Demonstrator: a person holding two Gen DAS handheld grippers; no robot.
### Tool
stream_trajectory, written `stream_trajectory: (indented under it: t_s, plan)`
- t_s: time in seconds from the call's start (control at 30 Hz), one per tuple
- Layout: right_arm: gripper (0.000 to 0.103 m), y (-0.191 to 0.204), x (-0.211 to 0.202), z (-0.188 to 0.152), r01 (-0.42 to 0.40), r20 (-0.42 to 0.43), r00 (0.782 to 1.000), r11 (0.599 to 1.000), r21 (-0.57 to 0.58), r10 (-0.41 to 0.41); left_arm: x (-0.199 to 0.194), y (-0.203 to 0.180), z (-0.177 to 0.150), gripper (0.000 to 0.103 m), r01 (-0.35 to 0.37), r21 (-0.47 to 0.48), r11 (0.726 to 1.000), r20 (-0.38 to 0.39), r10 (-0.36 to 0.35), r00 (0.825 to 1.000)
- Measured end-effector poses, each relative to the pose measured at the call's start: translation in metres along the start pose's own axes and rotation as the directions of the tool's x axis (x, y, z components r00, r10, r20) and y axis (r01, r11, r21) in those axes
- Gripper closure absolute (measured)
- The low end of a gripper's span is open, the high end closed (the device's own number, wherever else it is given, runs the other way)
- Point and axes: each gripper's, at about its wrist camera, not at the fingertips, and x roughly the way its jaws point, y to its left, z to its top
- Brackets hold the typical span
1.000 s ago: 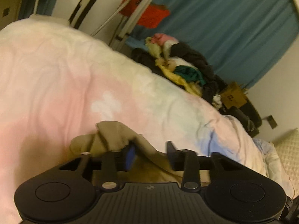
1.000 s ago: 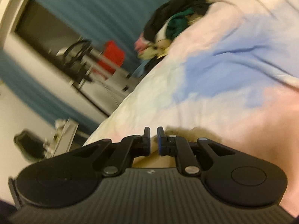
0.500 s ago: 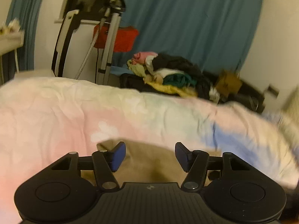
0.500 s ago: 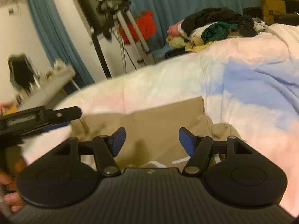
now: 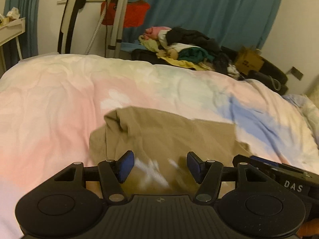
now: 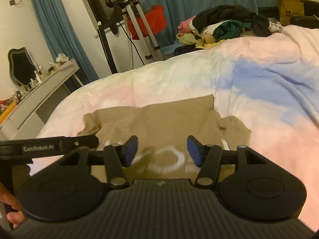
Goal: Fold clothes
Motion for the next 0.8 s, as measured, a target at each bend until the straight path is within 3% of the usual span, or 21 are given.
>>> stream_trajectory:
  t_s: [0.13,0.27,0.37,0.5,0.57,0.67,0.8]
  plan:
    - [0.069,0.005,-0.014,-0.015,0.015,-0.034,0.999,1.0,-0.025,-0.016,-0.02,-0.008,-0.016,0.04,-0.04,0.006,0.999,-0.007,0.04,0.999]
    - [0.071,0.002,0.006,-0.032,0.027,-0.104,0.994,0.999,-0.027,-0.03,-0.003,-0.005,-0.03,0.04,-0.076,0.009,0.997,-0.079,0.076,0.994]
    - [0.071,0.0,0.007,-0.032,0.026,-0.103,0.994,1.0,-0.012,-0.028,-0.011,0.0,-0.027,0.04,-0.059,-0.037,0.998,-0.063,0.057,0.996]
    - [0.071,-0.001,0.003,-0.03,0.029,-0.105,0.994,1.0,0.008,-0.028,-0.049,0.01,-0.026,0.039,0.108,-0.181,0.978,0.007,-0.109,0.994]
    - [0.071,0.0,0.002,-0.029,0.032,-0.108,0.994,0.999,0.019,-0.03,-0.068,0.012,-0.03,0.032,0.2,-0.221,0.955,0.049,-0.194,0.98]
    - [0.071,-0.001,0.002,-0.028,0.033,-0.11,0.994,0.999,0.041,-0.029,-0.07,0.016,-0.043,0.026,0.309,-0.317,0.897,0.034,-0.315,0.949]
    - [0.071,-0.004,0.004,-0.029,0.032,-0.111,0.994,0.997,0.074,-0.024,-0.026,0.018,-0.059,0.029,0.299,-0.471,0.83,-0.072,-0.374,0.925]
